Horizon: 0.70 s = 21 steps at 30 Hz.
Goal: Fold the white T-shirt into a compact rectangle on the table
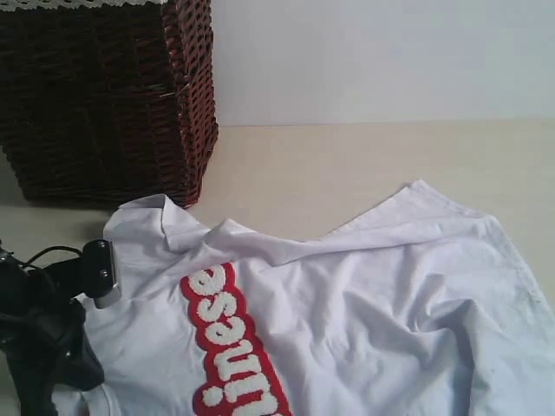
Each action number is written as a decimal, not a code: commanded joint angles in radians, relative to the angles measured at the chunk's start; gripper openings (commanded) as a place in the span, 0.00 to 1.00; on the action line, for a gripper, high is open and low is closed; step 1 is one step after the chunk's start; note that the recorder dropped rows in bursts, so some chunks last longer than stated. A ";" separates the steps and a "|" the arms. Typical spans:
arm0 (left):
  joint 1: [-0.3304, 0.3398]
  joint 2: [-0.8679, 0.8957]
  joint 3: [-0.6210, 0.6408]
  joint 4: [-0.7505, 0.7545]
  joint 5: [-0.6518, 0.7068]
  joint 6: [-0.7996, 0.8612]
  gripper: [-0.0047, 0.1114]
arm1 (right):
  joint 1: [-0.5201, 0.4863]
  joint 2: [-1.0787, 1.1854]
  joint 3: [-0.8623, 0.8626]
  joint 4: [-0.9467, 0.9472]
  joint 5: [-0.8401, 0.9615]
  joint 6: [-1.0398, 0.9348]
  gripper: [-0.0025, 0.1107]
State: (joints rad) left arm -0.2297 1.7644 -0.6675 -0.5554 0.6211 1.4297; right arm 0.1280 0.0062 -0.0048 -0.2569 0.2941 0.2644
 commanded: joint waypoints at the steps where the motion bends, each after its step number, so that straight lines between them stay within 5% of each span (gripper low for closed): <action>1: 0.067 0.027 0.082 0.106 0.011 0.070 0.04 | -0.003 -0.006 0.005 -0.004 -0.012 0.000 0.02; 5: 0.070 0.025 0.163 0.099 0.005 0.169 0.04 | -0.003 -0.006 0.005 -0.004 -0.012 0.000 0.02; 11: 0.070 0.025 0.257 0.053 -0.189 0.186 0.04 | -0.003 -0.006 0.005 -0.004 -0.012 0.000 0.02; 21: 0.070 -0.112 0.212 -0.094 -0.281 0.193 0.04 | -0.003 -0.006 0.005 -0.004 -0.012 0.000 0.02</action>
State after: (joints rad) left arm -0.1618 1.6516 -0.4812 -0.7433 0.4656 1.6199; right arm 0.1280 0.0062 -0.0048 -0.2569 0.2941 0.2644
